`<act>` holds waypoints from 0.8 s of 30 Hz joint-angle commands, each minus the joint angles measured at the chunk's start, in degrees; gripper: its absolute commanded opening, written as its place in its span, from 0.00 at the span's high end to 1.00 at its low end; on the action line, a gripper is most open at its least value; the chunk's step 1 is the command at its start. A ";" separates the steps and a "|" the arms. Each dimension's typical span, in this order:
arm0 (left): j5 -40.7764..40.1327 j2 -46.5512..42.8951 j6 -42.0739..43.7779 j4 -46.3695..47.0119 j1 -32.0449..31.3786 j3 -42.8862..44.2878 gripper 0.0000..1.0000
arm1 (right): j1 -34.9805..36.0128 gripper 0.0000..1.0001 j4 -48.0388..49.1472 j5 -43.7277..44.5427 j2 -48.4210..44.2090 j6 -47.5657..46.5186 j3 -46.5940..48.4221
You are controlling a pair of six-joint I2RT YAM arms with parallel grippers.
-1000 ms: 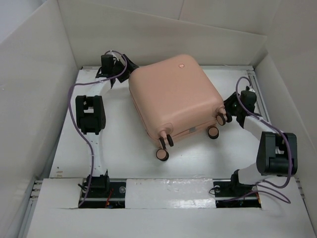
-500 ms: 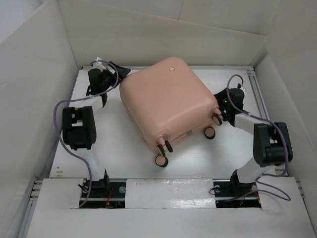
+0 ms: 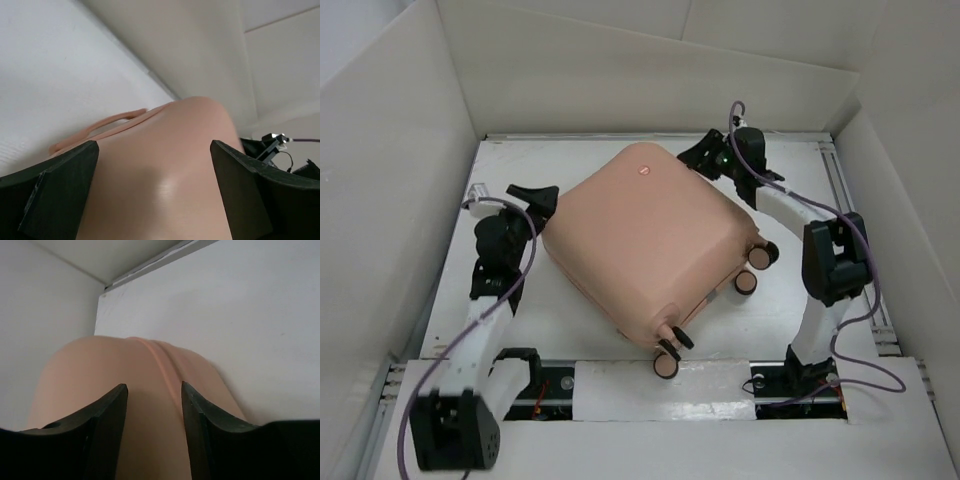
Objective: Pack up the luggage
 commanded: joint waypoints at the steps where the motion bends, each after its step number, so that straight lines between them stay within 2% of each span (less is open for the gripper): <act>1: -7.71 -14.95 5.72 -13.32 -2.01 4.01 0.07 | 4.09 0.45 -10.56 -3.87 -10.30 -8.99 3.00; 2: -7.72 -20.46 7.93 -15.34 -2.71 5.32 0.08 | 4.09 0.41 -12.93 -1.22 -16.77 -10.92 2.04; 3: -4.94 -22.09 10.13 -19.45 -3.32 8.30 0.20 | 4.09 0.39 -17.04 1.16 -20.31 -14.34 0.99; 5: 1.74 -23.50 16.44 -24.82 -4.56 11.47 0.37 | 5.58 0.34 -18.75 8.63 -28.13 -16.47 -5.56; 6: 5.77 -23.51 17.44 -29.82 -4.56 12.53 0.46 | 6.11 0.34 -19.36 11.18 -36.00 -17.70 -7.96; 7: 15.30 -23.51 18.49 -31.43 -4.56 12.54 0.64 | 6.90 0.32 -21.28 13.38 -39.65 -17.71 -10.33; 8: 19.13 -24.38 19.55 -33.19 -4.56 12.55 0.68 | 7.77 0.34 -22.00 15.40 -43.08 -17.71 -15.23; 9: 21.87 -26.04 21.30 -35.29 -4.56 10.72 0.74 | 7.78 0.43 -22.79 15.42 -48.94 -17.71 -17.46; 11: 25.93 -27.72 24.46 -39.51 -4.56 11.22 0.82 | 11.63 0.59 -27.35 17.77 -54.51 -17.71 -21.41; 12: 27.33 -29.38 25.61 -40.75 -4.56 11.23 0.82 | 13.65 0.75 -28.85 19.53 -57.32 -17.71 -25.35; 13: 28.83 -29.40 26.40 -42.33 -4.56 12.71 0.84 | 15.76 0.80 -30.86 21.81 -62.83 -15.97 -27.13; 14: 33.80 -29.40 27.98 -43.39 -4.56 13.59 0.84 | 19.96 0.85 -35.15 24.27 -65.85 -14.65 -28.89; 16: 39.63 -28.87 28.70 -44.98 -4.56 14.30 0.84 | 22.97 0.92 -38.69 28.86 -74.00 -12.27 -33.37; 17: 42.52 -28.87 28.70 -44.98 -4.56 13.78 0.85 | 24.03 0.94 -43.66 29.39 -76.23 -10.26 -34.00; 19: 44.21 -32.97 25.28 -43.15 -4.56 11.59 0.85 | 26.23 0.96 -47.39 29.40 -79.31 -8.05 -34.70; 22: 45.28 -34.76 24.30 -43.04 -4.56 7.02 0.85 | 31.68 0.98 -48.46 27.11 -80.91 -3.66 -37.59; 24: 44.67 -36.51 24.30 -44.36 -4.56 3.95 0.85 | 33.79 0.98 -48.46 27.81 -78.46 -2.25 -39.18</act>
